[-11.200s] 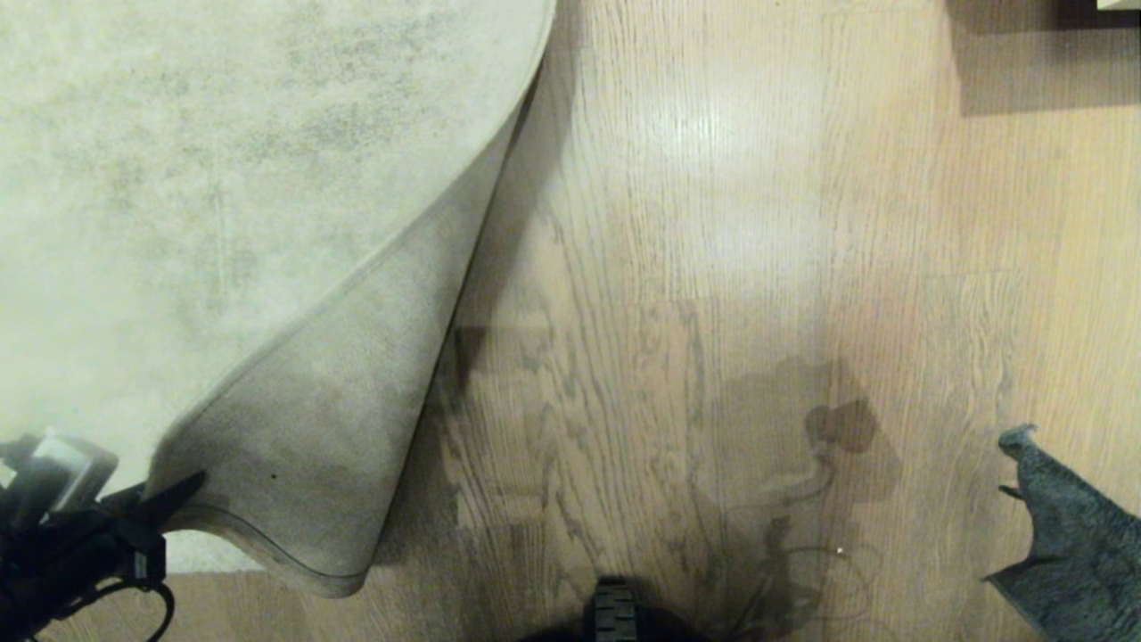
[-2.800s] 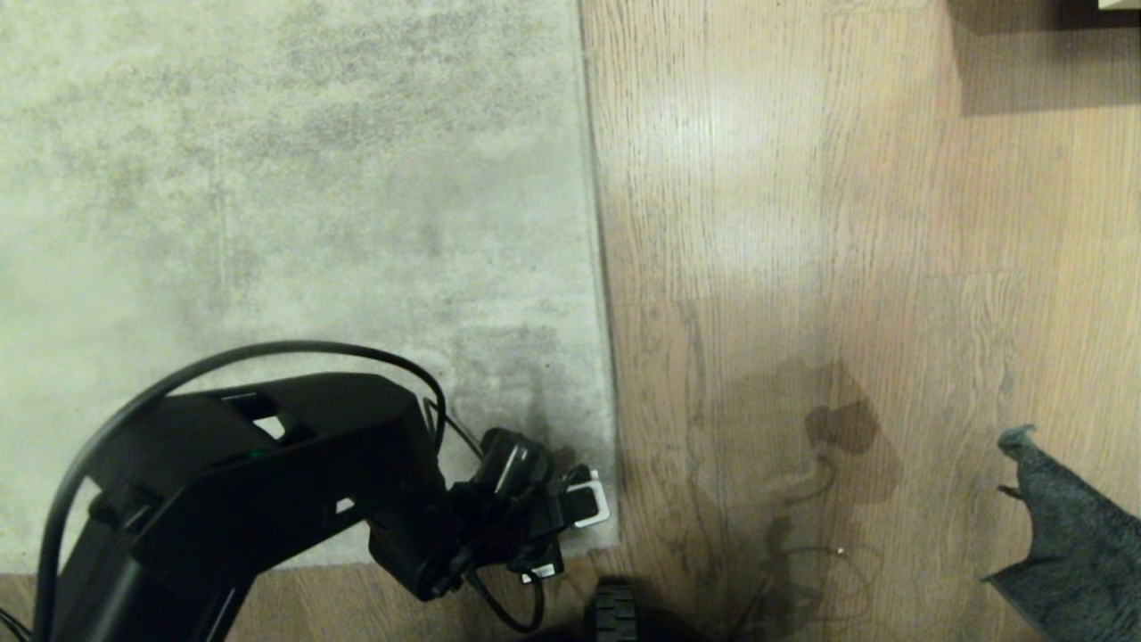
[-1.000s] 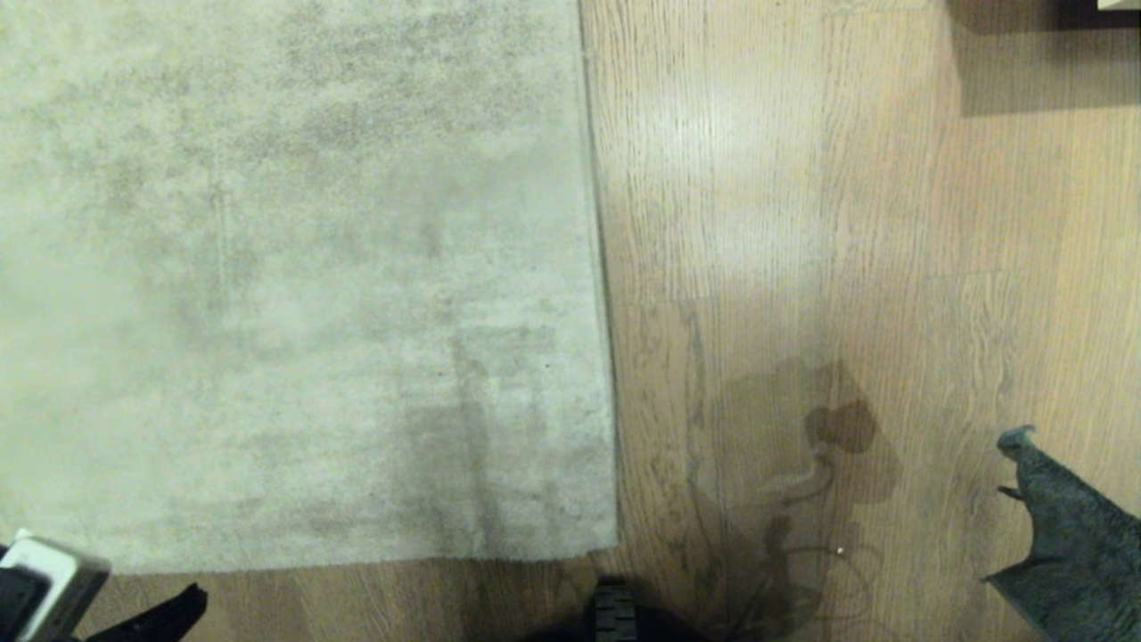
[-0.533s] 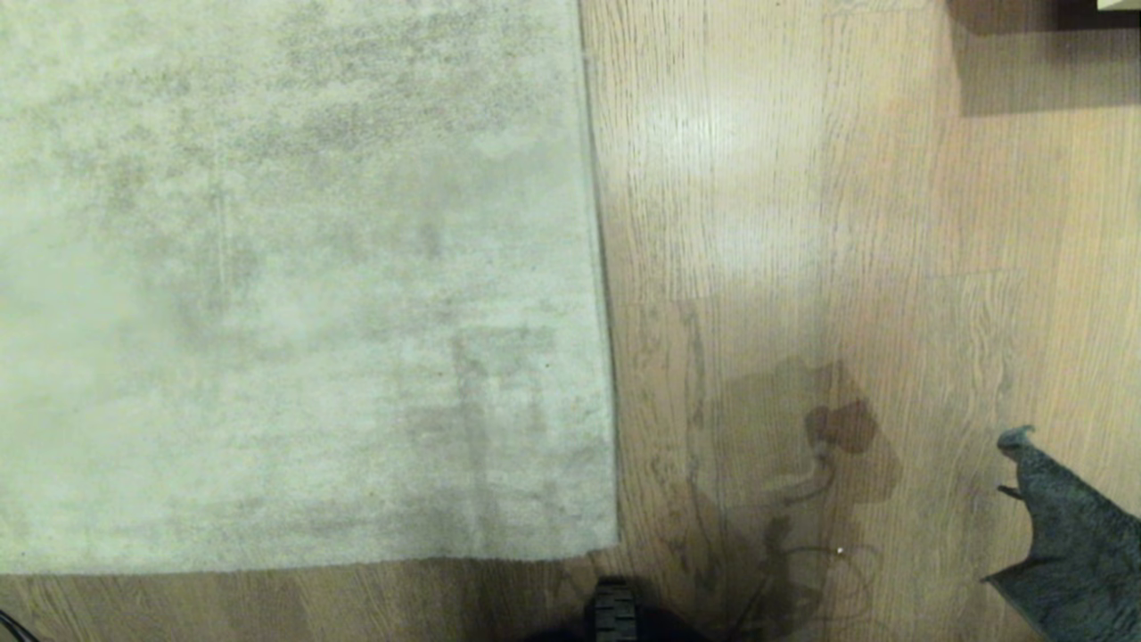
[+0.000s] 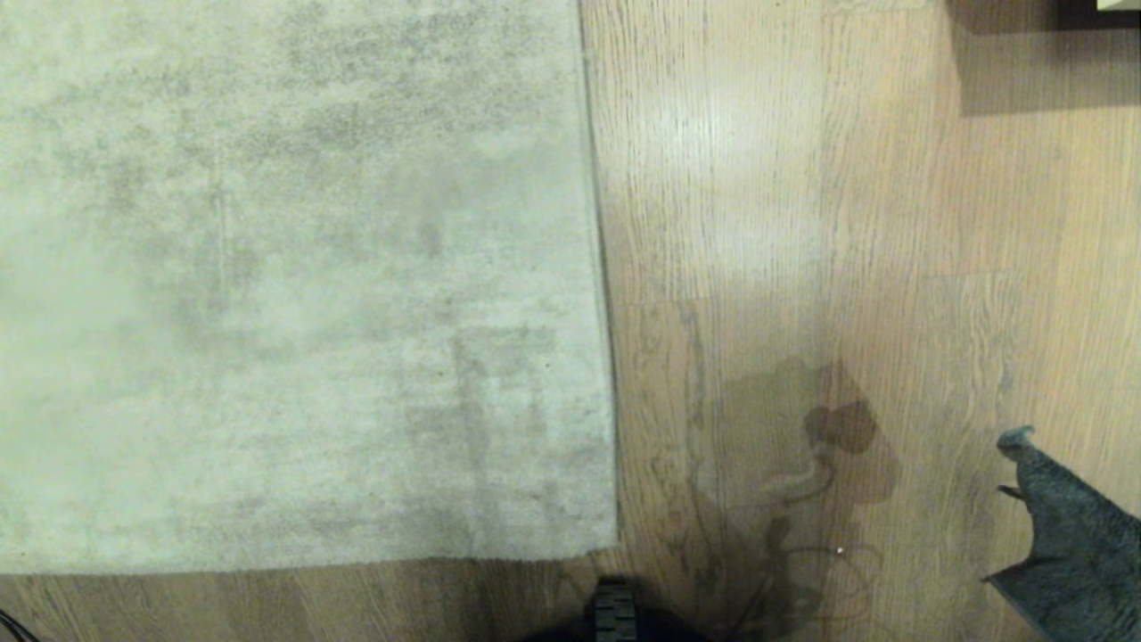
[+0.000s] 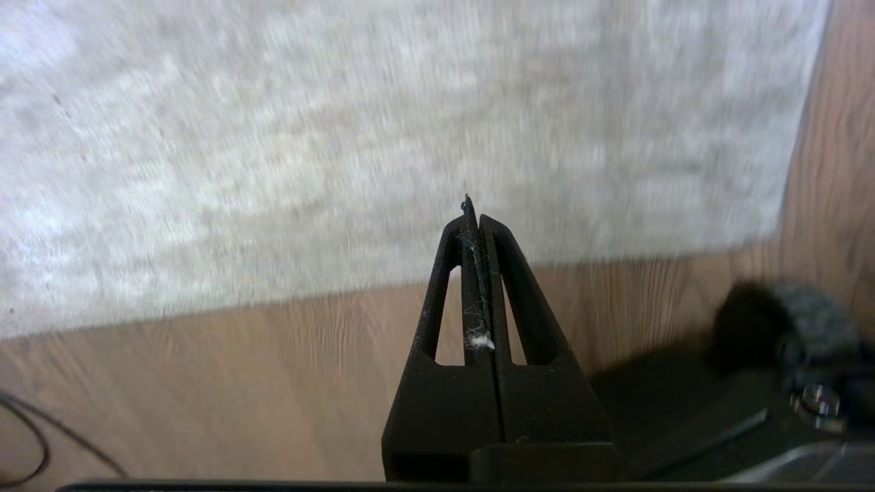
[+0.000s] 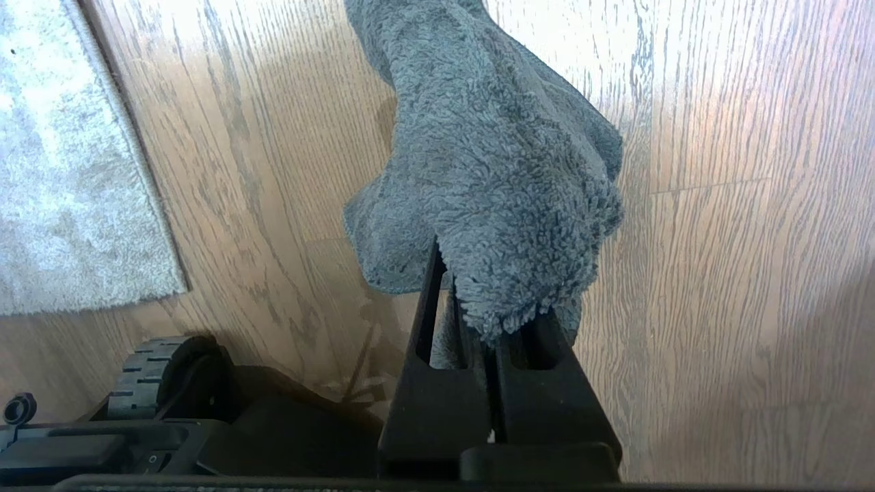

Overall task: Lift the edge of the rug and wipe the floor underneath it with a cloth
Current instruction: Put down the rag

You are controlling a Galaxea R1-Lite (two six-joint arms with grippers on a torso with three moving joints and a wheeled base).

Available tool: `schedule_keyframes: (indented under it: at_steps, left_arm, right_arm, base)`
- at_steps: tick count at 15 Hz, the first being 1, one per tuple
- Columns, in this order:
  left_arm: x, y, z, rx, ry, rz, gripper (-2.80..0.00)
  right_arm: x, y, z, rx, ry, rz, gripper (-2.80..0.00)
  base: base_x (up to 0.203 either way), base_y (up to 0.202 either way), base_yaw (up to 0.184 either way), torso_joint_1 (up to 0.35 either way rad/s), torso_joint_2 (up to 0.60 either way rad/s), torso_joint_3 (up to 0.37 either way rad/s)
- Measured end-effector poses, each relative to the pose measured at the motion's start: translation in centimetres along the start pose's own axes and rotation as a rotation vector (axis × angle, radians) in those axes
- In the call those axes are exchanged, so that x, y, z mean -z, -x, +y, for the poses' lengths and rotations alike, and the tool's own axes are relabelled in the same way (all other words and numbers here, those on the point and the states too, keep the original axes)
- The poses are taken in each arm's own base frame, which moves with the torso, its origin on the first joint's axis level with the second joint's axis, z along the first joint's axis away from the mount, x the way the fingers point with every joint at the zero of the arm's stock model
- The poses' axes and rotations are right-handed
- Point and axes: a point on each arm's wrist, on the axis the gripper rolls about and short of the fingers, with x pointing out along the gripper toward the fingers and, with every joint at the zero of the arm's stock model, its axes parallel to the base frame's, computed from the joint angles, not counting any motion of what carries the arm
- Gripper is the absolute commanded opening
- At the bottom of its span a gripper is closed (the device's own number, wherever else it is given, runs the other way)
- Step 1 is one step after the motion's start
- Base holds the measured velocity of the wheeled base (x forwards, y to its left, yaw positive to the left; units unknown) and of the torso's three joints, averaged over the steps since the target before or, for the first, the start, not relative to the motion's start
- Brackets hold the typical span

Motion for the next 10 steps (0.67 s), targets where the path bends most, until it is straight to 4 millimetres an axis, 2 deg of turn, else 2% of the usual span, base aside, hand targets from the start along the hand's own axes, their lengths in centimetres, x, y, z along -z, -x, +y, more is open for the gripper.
schedule_keyframes:
  at_steps: [10]
  left_arm:
    - [0.14, 0.42, -0.02, -0.008, 0.026, -0.056, -2.80]
  right_arm:
    - [0.00, 0.00, 0.00, 0.000, 0.000, 0.000, -2.80]
  base:
    - [0.000, 0.000, 0.000, 0.000, 0.00, 0.000]
